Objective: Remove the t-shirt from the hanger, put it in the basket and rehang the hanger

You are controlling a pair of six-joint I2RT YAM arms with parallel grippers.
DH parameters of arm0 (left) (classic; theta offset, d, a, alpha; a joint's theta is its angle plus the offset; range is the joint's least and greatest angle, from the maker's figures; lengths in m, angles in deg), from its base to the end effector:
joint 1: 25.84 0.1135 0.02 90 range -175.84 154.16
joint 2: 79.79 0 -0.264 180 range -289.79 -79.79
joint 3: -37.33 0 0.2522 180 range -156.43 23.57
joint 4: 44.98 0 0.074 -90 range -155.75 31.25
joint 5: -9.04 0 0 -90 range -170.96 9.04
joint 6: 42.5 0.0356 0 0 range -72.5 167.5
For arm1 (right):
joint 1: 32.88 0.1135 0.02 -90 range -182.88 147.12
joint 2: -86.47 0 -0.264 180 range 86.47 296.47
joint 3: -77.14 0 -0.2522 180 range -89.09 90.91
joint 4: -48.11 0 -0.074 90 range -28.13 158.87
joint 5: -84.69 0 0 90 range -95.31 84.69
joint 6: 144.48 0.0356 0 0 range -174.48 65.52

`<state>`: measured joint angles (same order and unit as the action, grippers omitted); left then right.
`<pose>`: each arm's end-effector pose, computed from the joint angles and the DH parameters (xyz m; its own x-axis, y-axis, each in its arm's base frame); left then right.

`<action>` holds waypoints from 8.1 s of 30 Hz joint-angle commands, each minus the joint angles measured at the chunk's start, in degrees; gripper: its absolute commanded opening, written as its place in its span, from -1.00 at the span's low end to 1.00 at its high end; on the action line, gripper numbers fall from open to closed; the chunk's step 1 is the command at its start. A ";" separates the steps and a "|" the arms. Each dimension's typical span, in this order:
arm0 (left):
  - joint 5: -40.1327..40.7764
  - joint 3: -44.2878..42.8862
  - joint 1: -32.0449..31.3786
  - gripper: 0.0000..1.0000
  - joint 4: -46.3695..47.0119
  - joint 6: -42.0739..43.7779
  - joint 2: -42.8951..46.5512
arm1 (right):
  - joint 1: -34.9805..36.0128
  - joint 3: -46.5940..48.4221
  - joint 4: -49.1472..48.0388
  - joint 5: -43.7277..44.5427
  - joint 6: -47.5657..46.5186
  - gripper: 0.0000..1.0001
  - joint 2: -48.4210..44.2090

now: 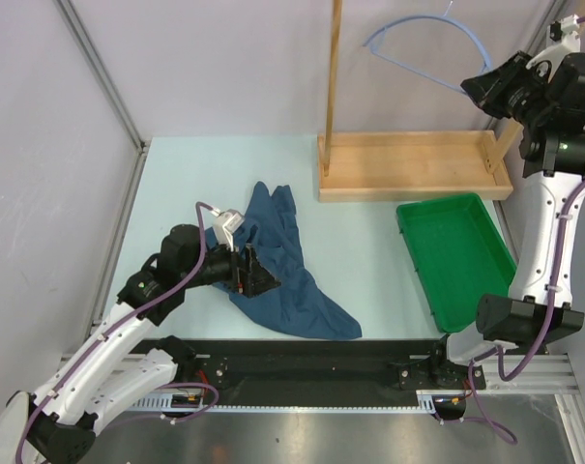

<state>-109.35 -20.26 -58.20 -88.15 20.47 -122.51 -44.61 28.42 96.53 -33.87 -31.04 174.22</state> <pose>0.1282 -0.1013 0.3074 -0.7314 -0.0098 -0.6819 0.5524 0.5777 -0.6009 0.2946 -0.0438 0.5420 -0.1911 0.3965 -0.8979 -0.2309 0.8710 0.4337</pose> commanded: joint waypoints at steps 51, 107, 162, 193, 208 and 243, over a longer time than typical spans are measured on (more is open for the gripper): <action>63.89 -14.08 1.95 0.95 -26.40 -21.58 19.78 | 71.14 -23.94 -38.63 30.81 -14.47 0.99 35.70; 45.96 -5.82 2.04 0.94 -12.25 -19.12 13.98 | 28.87 -34.02 -4.78 37.96 -12.88 -1.00 -28.93; 39.90 -2.75 1.95 0.92 -7.24 -16.22 12.66 | 2.59 -49.58 16.33 64.85 19.44 -1.00 -24.92; 41.21 -2.75 2.04 0.93 -9.18 -14.90 15.91 | -4.89 -52.92 5.06 39.78 0.11 0.08 4.20; 40.24 -0.64 1.95 0.93 -6.80 -14.90 14.42 | 7.77 -50.72 23.17 56.42 7.94 0.99 -17.15; 38.22 0.33 2.04 0.93 -6.27 -16.66 13.19 | 2.05 -72.08 -8.19 49.29 11.38 0.49 -16.04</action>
<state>-70.22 -19.65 -56.45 -95.72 3.99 -109.35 -44.67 -47.99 98.34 11.38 -14.69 154.33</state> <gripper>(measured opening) 0.963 0.697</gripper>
